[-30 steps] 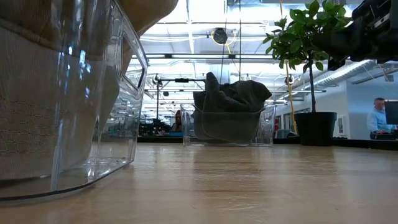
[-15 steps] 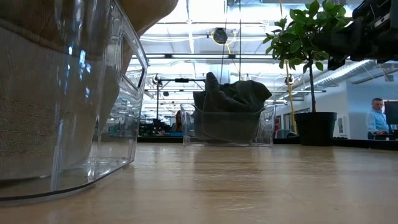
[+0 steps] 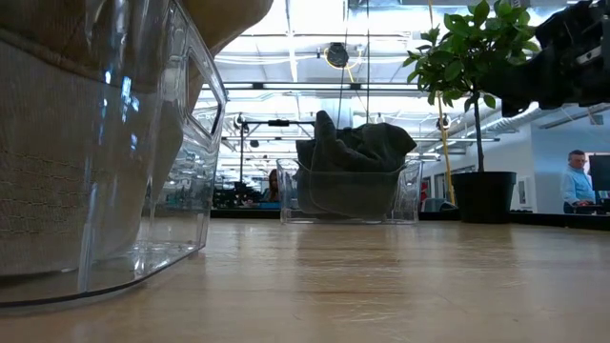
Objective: Pick & Place hat
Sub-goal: Return to Home Position
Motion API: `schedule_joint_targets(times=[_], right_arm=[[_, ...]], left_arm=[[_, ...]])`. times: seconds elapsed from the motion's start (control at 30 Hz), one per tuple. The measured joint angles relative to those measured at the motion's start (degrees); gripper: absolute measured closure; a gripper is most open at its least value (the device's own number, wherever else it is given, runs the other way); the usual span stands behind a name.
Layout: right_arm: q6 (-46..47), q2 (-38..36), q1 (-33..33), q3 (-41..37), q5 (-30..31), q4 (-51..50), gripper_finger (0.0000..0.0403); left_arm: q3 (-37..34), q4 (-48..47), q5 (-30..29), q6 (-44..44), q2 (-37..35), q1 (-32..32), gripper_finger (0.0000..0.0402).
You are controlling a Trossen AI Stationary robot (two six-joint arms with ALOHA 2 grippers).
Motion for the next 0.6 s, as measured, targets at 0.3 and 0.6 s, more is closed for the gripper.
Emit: schedule_joint_targets(times=[0.3,0.6], right_arm=[[-1.83,0.0,0.0,0.0,-0.02,0.39,0.0403],[-1.76,0.0,0.02,-0.01,0.2,3.34,0.0403]], left_arm=[[0.0,0.0,0.01,0.01,0.0,-0.01,0.0355],[0.0,0.0,0.0,0.08,0.01,-0.01,0.0355]])
